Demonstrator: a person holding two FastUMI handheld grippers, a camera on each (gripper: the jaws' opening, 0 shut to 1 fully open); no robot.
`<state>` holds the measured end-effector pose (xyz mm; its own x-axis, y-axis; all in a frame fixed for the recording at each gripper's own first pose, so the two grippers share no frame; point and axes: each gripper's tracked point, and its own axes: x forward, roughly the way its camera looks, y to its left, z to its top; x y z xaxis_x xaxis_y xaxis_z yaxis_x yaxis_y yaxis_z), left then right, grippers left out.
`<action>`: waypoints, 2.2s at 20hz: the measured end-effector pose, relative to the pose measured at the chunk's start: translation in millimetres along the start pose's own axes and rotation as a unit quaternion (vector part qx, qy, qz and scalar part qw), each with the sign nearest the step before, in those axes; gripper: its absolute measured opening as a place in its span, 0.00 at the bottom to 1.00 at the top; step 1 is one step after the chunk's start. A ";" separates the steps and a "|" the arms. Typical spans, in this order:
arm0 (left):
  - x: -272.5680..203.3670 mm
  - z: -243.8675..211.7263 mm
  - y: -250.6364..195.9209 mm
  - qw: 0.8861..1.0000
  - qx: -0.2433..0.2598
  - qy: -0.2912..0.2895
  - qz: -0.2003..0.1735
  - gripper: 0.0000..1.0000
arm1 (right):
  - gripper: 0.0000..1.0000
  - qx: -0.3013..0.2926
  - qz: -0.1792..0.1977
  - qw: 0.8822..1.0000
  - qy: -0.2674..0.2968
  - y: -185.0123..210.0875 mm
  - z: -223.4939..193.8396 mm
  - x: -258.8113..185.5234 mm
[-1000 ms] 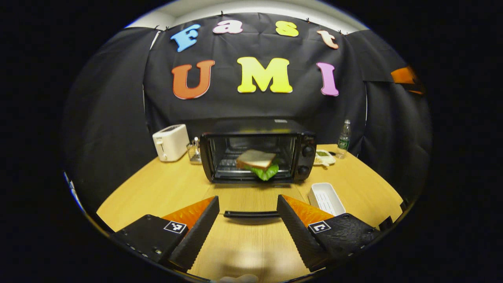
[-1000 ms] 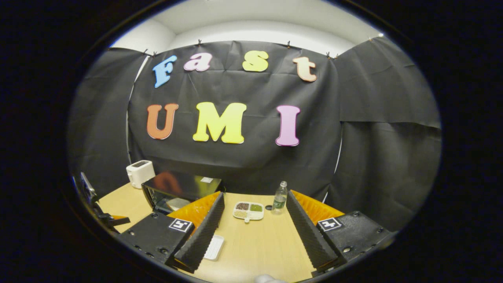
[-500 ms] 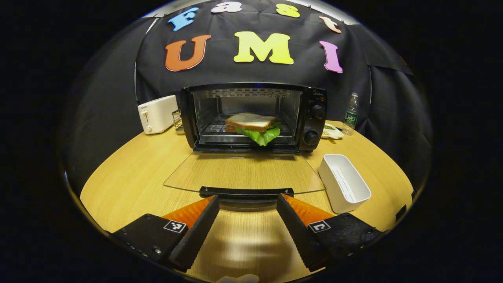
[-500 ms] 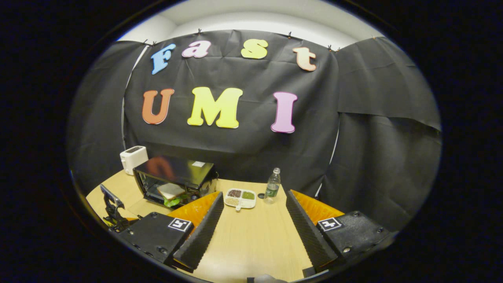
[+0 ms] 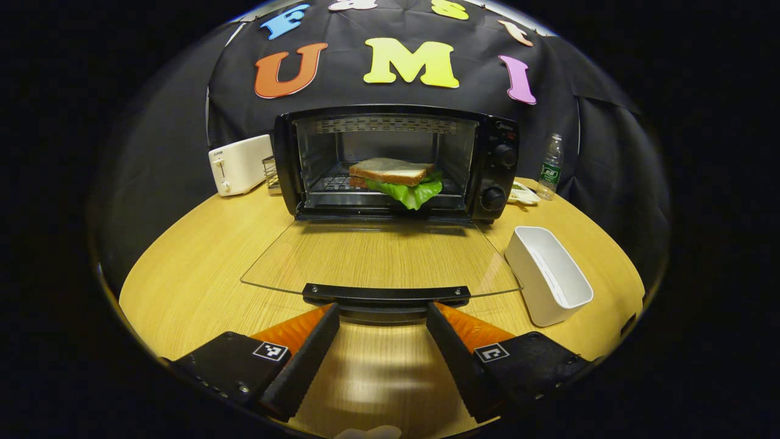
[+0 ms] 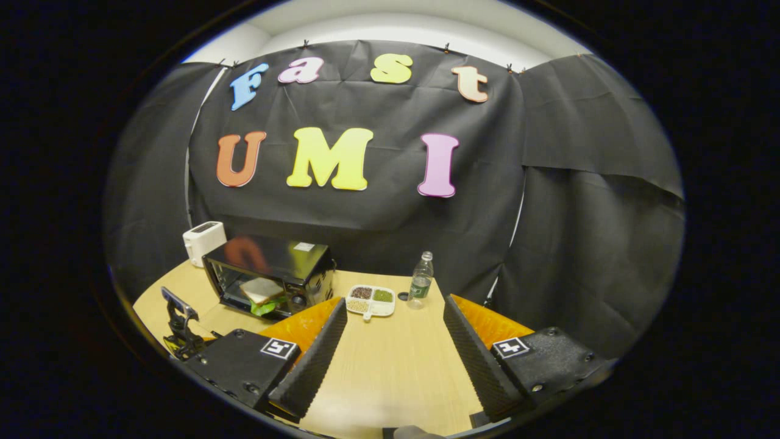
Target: Open the electric oven with the left hand, put the food in, and close the electric oven.
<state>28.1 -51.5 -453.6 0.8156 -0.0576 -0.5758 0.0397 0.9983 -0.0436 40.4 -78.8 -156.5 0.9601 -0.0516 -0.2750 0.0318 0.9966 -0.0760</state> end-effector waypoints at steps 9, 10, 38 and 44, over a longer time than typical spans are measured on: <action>-7.0 14.8 -0.6 1.000 0.007 0.001 -0.006 0.95 | 0.96 0.010 0.007 1.000 -0.012 3.9 12.9 5.1; -8.3 19.3 -0.3 1.000 0.007 -0.002 -0.006 0.95 | 0.96 0.013 0.006 1.000 -0.013 2.8 14.4 4.9; 21.5 203.8 1.0 0.992 0.034 -0.118 -0.005 0.96 | 0.96 0.058 -0.039 0.997 -0.043 -31.6 35.6 5.5; 40.7 216.4 1.2 0.992 0.026 -0.120 -0.004 0.97 | 0.96 0.061 -0.042 0.997 -0.040 -31.5 35.8 10.9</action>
<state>186.2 -49.9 -300.4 0.9288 -0.0680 -0.3643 0.0724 0.9974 -0.0015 59.8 -108.5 -122.7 0.9715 -0.1340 -0.1957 0.1410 0.9898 0.0222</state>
